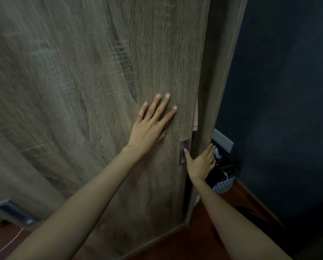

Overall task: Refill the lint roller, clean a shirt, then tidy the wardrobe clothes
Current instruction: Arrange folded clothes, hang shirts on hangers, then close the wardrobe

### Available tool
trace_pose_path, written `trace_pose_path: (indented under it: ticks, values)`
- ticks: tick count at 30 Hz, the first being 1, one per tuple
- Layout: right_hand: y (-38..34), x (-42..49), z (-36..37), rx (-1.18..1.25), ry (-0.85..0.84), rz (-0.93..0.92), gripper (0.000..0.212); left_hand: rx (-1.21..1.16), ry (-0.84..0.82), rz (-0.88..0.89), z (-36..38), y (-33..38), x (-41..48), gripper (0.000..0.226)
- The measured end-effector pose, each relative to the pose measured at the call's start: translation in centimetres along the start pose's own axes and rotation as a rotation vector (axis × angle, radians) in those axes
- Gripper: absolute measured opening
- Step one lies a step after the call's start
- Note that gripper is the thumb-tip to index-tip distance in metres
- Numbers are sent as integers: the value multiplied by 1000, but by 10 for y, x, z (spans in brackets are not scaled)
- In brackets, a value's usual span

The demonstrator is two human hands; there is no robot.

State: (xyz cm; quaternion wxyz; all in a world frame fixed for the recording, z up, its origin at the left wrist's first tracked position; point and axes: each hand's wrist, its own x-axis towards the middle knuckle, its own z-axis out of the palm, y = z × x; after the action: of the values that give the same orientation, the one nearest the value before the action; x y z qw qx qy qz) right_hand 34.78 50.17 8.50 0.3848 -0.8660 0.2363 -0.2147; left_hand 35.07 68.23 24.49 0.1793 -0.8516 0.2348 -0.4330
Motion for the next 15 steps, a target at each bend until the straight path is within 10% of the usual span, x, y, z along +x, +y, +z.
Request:
trace_pose_path:
  ticks: [15]
  values:
    - [22, 50, -28, 96, -112, -79, 74, 21, 6, -17, 14, 29, 24, 83]
